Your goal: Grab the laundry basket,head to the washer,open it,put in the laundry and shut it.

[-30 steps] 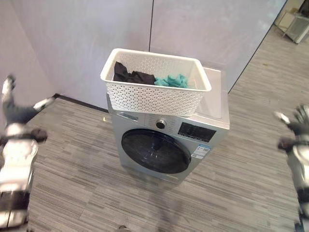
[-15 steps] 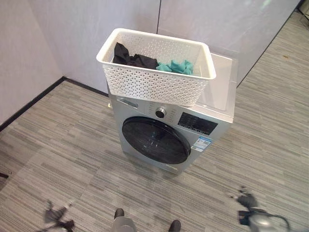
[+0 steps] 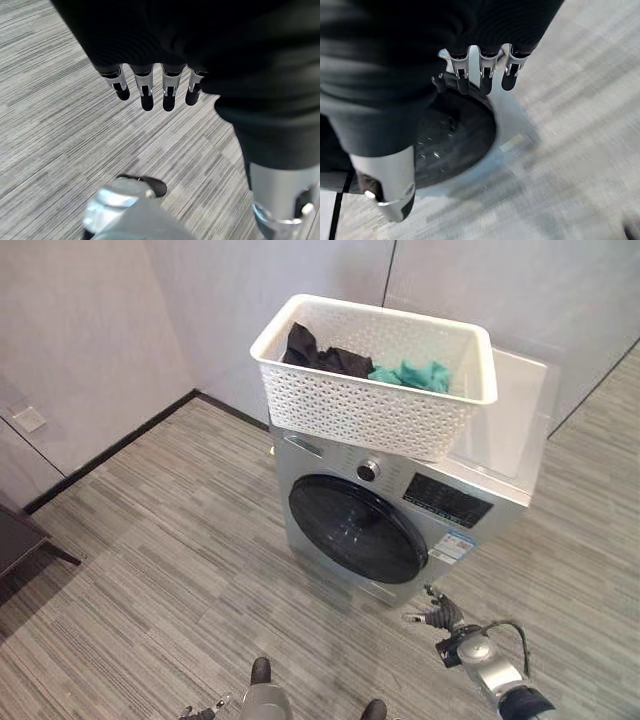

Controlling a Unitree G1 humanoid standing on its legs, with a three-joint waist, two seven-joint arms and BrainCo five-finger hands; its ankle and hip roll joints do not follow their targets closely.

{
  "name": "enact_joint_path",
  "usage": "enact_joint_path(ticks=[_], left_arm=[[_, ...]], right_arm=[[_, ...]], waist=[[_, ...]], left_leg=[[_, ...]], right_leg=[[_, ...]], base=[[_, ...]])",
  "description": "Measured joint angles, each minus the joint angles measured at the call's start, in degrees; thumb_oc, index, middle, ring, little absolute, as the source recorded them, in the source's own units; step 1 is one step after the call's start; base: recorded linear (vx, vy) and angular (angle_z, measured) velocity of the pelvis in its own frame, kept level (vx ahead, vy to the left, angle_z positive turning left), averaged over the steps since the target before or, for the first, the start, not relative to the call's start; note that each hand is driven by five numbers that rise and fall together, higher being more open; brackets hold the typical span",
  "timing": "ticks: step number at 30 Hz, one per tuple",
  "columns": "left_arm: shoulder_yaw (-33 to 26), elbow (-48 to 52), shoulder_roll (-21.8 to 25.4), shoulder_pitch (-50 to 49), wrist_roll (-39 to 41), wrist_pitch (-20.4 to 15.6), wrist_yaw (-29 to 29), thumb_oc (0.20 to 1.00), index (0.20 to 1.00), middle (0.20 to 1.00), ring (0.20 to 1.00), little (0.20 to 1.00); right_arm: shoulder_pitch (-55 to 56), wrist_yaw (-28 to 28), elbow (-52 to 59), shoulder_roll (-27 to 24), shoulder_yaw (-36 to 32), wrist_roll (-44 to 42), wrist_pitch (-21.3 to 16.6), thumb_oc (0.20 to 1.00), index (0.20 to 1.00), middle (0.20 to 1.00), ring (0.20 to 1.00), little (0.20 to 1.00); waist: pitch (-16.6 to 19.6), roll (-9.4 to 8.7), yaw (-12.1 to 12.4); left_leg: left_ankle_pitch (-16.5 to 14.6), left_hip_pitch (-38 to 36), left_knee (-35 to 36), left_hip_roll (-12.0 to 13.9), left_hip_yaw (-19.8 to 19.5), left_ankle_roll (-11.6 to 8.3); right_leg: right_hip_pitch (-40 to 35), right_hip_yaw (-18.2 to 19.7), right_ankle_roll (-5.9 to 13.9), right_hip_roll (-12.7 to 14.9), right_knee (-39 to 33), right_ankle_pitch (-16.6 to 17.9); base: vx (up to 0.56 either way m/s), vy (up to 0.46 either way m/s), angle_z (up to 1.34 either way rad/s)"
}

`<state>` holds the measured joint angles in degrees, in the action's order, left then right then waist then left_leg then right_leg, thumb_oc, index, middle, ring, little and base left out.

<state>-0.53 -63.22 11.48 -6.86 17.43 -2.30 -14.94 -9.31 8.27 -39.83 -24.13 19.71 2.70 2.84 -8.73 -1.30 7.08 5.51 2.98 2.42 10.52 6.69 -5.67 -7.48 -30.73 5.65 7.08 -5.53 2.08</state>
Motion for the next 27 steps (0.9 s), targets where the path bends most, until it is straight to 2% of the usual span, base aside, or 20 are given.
enact_joint_path(ticks=[3, 7, 10, 14, 18, 21, 27], left_arm=[[0.9, 3.1, 1.4, -0.5, -0.7, 0.0, 0.0, 1.0, 1.0, 1.0, 1.0, 1.0], [1.9, 6.3, 2.2, -0.5, -2.3, -0.2, 0.1, 1.0, 1.0, 1.0, 1.0, 1.0], [3.2, 7.1, 2.2, -0.8, -2.2, -0.5, 0.1, 1.0, 1.0, 1.0, 1.0, 1.0], [5.4, 10.0, 1.9, 0.1, -1.8, -1.2, 0.4, 1.0, 1.0, 1.0, 1.0, 1.0], [6.0, 12.3, 1.8, -0.1, 0.3, -1.4, 0.4, 1.0, 1.0, 1.0, 1.0, 1.0], [5.8, 13.7, 1.9, 0.6, 2.0, -1.7, 0.4, 1.0, 1.0, 1.0, 1.0, 1.0], [5.8, 15.1, 1.8, 3.6, 2.4, -3.0, 0.0, 1.0, 1.0, 1.0, 1.0, 1.0]], right_arm=[[-5.9, 3.0, -2.2, -0.7, -0.7, 4.9, 0.8, 1.0, 1.0, 1.0, 1.0, 1.0], [-13.0, 6.9, -3.8, -0.9, -2.1, 7.2, 1.4, 1.0, 1.0, 1.0, 1.0, 1.0], [-15.9, 9.7, -7.3, -0.7, -3.0, 7.1, 1.9, 1.0, 1.0, 1.0, 1.0, 1.0], [-21.9, 11.8, -10.2, -1.9, -4.9, 7.0, 3.3, 1.0, 1.0, 1.0, 1.0, 1.0], [-24.6, 13.8, -8.3, -3.9, -4.5, 7.1, 3.7, 1.0, 1.0, 1.0, 1.0, 1.0], [-24.5, 15.8, -5.6, -4.7, -4.6, 7.3, 4.7, 1.0, 1.0, 1.0, 1.0, 1.0], [-23.9, 17.7, -3.1, 0.1, -4.3, 7.1, 3.7, 1.0, 1.0, 1.0, 1.0, 1.0]], waist=[[0.1, 0.01, 1.2], [-0.5, 1.6, 2.2], [-0.8, 2.34, 2.0], [-3.0, 4.96, 1.9], [-6.0, 7.78, 1.7], [-7.1, 8.1, 1.4], [-8.2, 5.84, 0.1]], left_leg=[[0.6, 0.4, 0.7, -1.7, -0.2, -0.27], [0.7, 2.0, 0.8, -3.9, -1.7, 0.12], [0.9, 4.1, 0.8, -4.5, -1.7, 0.53], [1.8, 7.7, 0.1, -4.8, -2.3, 1.26], [2.2, 10.4, 0.2, -5.0, -2.8, 1.53], [3.5, 11.1, 1.9, -5.2, -2.5, 2.08], [3.9, 11.0, 2.7, -5.1, -0.7, 1.91]], right_leg=[[0.4, -0.1, 0.62, 1.6, 0.2, 0.4], [0.9, -1.3, 0.9, 3.5, 0.5, 0.5], [3.0, -1.2, 1.39, 4.1, 0.5, 0.8], [6.0, -1.2, 1.59, 4.3, 0.4, 1.5], [8.5, -1.2, 1.71, 4.8, 0.0, 2.2], [10.2, -1.0, 1.78, 4.9, 0.0, 2.7], [11.6, 0.5, 1.97, 4.8, 0.3, 3.1]], base=[[0.0, 0.112, 0.16], [-0.01, 0.16, 0.24], [-0.06, 0.107, 0.02], [-0.07, 0.078, 0.05], [-0.01, 0.074, 0.04], [0.01, 0.039, -0.03], [0.01, 0.007, -0.13]])
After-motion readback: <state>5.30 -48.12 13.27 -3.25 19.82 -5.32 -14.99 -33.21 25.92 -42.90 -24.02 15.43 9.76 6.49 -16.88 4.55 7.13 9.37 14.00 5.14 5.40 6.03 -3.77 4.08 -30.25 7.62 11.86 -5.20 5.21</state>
